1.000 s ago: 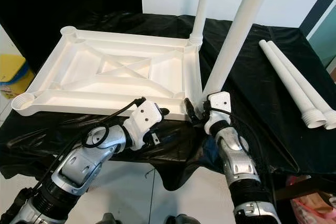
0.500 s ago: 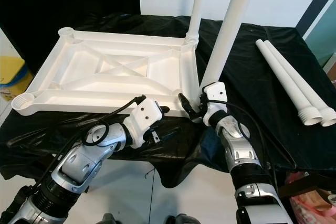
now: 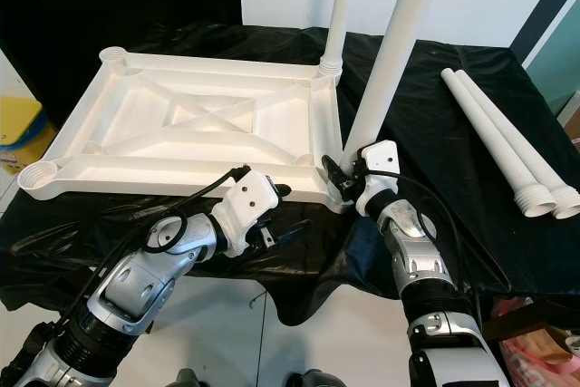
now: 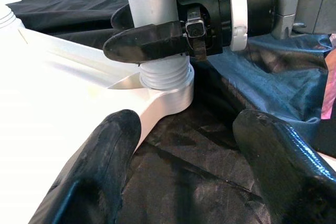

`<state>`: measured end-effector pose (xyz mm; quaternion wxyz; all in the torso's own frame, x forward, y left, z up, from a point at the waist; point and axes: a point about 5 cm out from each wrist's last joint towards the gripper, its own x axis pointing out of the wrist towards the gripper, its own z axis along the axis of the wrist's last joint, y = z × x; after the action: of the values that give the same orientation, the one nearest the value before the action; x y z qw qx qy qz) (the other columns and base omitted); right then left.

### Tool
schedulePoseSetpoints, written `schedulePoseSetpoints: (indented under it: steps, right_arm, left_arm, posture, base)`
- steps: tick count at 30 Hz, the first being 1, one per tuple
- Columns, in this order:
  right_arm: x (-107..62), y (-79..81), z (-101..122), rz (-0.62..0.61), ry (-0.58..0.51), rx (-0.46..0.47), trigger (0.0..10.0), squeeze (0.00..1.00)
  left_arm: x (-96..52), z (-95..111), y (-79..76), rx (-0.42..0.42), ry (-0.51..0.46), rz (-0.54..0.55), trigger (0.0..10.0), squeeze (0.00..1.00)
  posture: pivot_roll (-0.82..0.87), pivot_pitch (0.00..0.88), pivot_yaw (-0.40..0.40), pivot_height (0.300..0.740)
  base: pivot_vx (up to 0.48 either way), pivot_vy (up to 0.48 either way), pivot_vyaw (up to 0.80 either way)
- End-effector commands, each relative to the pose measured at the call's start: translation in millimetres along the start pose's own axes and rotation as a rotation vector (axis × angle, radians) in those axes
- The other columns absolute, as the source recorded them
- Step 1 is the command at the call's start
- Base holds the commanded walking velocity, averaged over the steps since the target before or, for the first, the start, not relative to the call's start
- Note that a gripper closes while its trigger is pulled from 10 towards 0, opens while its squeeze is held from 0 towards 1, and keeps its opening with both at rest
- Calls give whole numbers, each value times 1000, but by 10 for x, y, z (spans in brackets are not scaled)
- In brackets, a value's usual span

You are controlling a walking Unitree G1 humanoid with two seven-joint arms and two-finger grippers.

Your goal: Building children table

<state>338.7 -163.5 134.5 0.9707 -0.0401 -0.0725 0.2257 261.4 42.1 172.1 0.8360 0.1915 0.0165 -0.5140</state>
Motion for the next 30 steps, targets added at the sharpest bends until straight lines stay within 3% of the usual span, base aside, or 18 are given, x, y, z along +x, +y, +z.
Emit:
schedulePoseSetpoints:
  steps: [1,2,6,9,11,12,14,16,19,23,30]
  right_arm:
    - [-54,39,-164,2,77,26,9451,0]
    - [-58,43,-177,-14,82,35,10000,0]
    - [-58,46,-194,-42,92,39,10000,0]
    - [-64,70,-265,-146,135,33,10000,0]
    - [-64,70,-265,-146,135,33,10000,0]
    - [-74,74,-300,-213,156,35,10000,0]
    - [-74,74,-300,-213,156,35,10000,0]
    - [-88,71,-326,-285,176,46,10000,0]
    - [-152,80,-373,-538,202,66,10000,0]
    - [-184,130,-401,-663,208,81,10000,0]
    - [-131,295,-393,-688,191,136,10000,0]
  left_arm:
    - [-6,-8,-29,-1,6,-7,10000,0]
    - [-4,-7,-33,-1,5,-9,10000,0]
    - [-2,-7,-34,-2,5,-10,10000,0]
    - [8,-8,-42,-4,3,-12,10000,0]
    - [8,-8,-42,-4,3,-12,10000,0]
    - [14,-5,-46,-6,2,-13,10000,0]
    - [14,-5,-46,-6,2,-13,10000,0]
    - [14,6,-46,-6,0,-14,10000,0]
    - [1,-11,-53,-6,5,-14,10000,0]
    - [16,-29,-66,-1,15,-11,10000,0]
    - [39,1,-68,1,2,-19,10000,0]
  posture:
    - [65,108,-89,740]
    - [63,108,-89,740]
    - [63,109,-90,740]
    - [58,111,-92,740]
    - [58,111,-92,740]
    - [56,113,-92,740]
    - [56,113,-92,740]
    - [54,118,-96,740]
    - [56,121,-104,740]
    - [62,118,-104,740]
    - [57,112,-99,740]
  base:
    - [0,0,0]
    - [0,0,0]
    - [0,0,0]
    - [0,0,0]
    - [0,0,0]
    - [0,0,0]
    - [0,0,0]
    - [0,0,0]
    - [0,0,0]
    - [0,0,0]
    - [0,0,0]
